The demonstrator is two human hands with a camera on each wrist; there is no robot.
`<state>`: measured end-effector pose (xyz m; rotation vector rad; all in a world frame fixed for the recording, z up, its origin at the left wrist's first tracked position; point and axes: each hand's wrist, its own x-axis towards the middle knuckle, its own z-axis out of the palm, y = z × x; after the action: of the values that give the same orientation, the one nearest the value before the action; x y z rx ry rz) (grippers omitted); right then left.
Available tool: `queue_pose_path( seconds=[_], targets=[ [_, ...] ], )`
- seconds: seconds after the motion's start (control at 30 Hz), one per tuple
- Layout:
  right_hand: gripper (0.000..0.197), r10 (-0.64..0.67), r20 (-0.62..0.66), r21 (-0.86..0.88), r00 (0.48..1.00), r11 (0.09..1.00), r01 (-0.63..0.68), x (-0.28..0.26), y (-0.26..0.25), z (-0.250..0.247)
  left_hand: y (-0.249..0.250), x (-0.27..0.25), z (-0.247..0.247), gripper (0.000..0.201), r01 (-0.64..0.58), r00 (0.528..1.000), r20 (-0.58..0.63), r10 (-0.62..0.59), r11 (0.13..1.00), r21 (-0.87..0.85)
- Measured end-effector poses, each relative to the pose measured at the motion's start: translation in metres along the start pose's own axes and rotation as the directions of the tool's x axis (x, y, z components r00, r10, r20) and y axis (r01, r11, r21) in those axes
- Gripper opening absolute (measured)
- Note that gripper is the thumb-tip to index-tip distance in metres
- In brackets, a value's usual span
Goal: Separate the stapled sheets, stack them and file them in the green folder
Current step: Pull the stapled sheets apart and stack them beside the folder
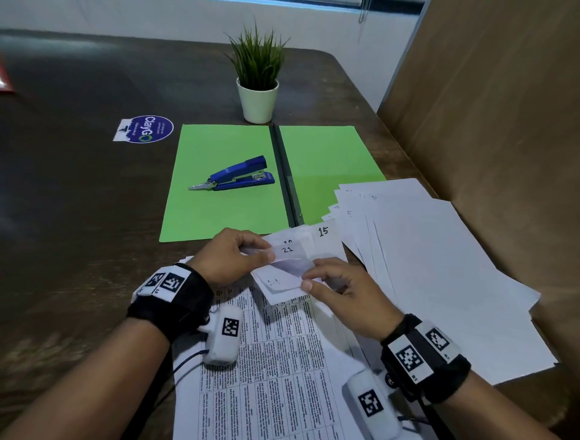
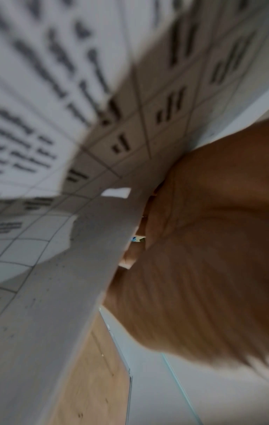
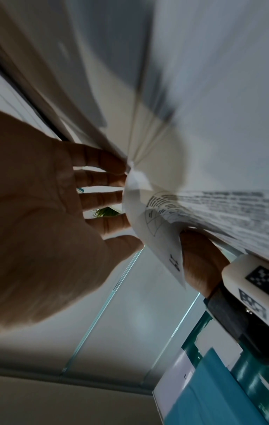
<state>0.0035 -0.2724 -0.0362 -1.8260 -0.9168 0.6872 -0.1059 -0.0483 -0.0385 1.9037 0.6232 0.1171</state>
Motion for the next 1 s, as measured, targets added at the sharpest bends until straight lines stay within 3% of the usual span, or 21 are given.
queue_pose_path(
  seconds=[0.13, 0.4, 0.53, 0.63, 0.73, 1.0],
  targets=[
    [0.012, -0.001, 0.027, -0.011, 1.000, 1.000, 0.001, -0.003, -0.003, 0.002, 0.000, 0.001, -0.001, 0.019, 0.018, 1.000, -0.014, -0.017, 0.999, 0.031],
    [0.007, 0.017, -0.052, 0.065, 0.998, 0.998, -0.013, 0.000, 0.007, 0.005, 0.003, -0.002, -0.001, 0.012, 0.002, 1.000, 0.017, -0.002, 1.000, -0.022],
    [0.027, 0.053, -0.056, 0.020, 0.997, 0.998, -0.052, 0.001, 0.007, 0.005, 0.009, -0.006, -0.002, 0.023, -0.004, 0.999, 0.052, 0.008, 0.997, -0.080],
    [0.025, 0.046, -0.076, 0.042, 0.996, 0.998, -0.043, 0.002, 0.008, 0.004, 0.005, -0.006, -0.003, 0.036, 0.008, 0.996, 0.094, 0.004, 0.991, -0.133],
    [0.040, 0.033, -0.094, 0.099, 0.995, 0.995, -0.023, 0.002, 0.008, 0.004, 0.003, -0.005, -0.005, 0.010, -0.047, 0.995, 0.084, 0.049, 0.998, -0.035],
    [0.049, -0.021, -0.051, -0.115, 0.998, 0.993, 0.015, 0.001, 0.008, 0.005, 0.002, -0.003, -0.004, 0.025, -0.085, 0.995, 0.057, 0.085, 0.996, -0.015]
  ],
)
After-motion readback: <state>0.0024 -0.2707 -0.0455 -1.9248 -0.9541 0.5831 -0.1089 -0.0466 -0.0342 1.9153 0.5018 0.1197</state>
